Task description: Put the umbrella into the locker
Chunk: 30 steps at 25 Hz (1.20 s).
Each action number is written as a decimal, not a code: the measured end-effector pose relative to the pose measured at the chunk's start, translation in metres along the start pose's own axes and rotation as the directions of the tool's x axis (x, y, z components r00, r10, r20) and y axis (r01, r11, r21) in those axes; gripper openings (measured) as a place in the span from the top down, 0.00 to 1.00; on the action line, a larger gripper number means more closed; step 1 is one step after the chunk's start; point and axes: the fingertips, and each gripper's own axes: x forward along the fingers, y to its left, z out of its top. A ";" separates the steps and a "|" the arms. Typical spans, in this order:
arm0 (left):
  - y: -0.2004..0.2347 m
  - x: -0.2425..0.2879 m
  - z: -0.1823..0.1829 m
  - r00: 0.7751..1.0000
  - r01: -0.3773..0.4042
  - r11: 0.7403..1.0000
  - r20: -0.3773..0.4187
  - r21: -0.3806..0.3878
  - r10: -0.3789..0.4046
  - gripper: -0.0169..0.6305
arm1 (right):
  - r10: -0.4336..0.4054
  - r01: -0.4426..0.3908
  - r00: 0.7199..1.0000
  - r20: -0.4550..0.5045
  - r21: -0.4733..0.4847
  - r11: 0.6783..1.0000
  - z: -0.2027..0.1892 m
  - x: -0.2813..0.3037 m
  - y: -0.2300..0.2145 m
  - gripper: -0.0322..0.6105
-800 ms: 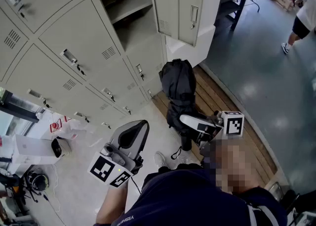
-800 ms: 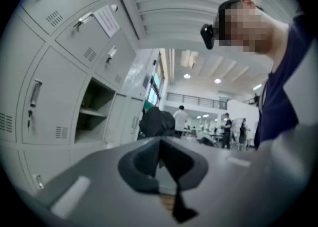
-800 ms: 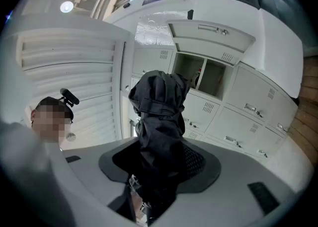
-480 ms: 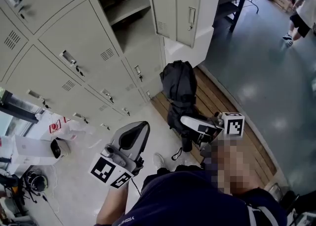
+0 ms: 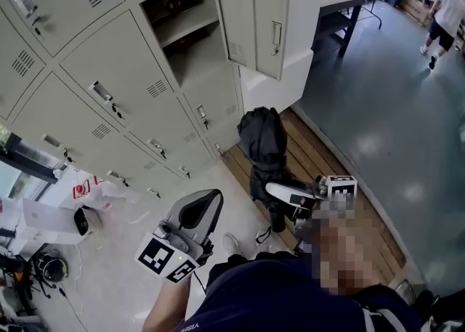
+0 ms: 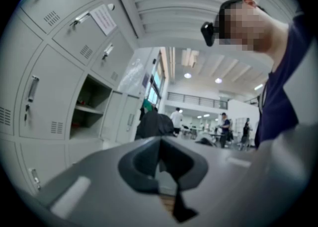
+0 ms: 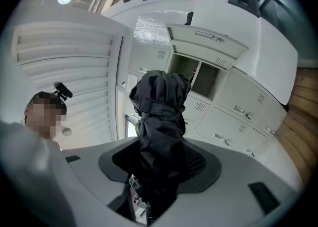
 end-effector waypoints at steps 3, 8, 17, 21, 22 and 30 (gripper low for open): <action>-0.011 0.007 -0.006 1.000 0.005 1.000 -0.007 0.003 -0.005 0.97 | -0.027 0.027 0.999 -0.028 -0.017 0.999 -0.003 -0.012 -0.007 0.62; -0.023 0.014 -0.008 1.000 0.004 1.000 -0.010 0.016 -0.004 0.97 | -0.038 0.037 0.999 -0.039 -0.026 0.999 -0.002 -0.027 -0.011 0.62; -0.022 0.014 -0.002 1.000 -0.005 1.000 0.006 0.030 0.005 0.97 | -0.035 0.032 0.998 -0.048 -0.055 0.998 0.009 -0.025 -0.005 0.62; -0.011 0.012 0.001 1.000 -0.012 1.000 0.019 0.021 0.012 0.97 | -0.039 0.035 0.997 -0.065 -0.056 0.998 0.012 -0.012 -0.006 0.62; -0.007 0.011 0.001 1.000 -0.014 1.000 0.022 0.016 0.014 0.97 | -0.040 0.037 0.997 -0.069 -0.057 0.998 0.013 -0.007 -0.007 0.62; 0.053 0.005 0.000 0.999 -0.015 1.000 0.030 -0.022 0.016 0.97 | -0.080 0.077 0.994 -0.072 -0.049 0.996 0.024 0.039 -0.034 0.62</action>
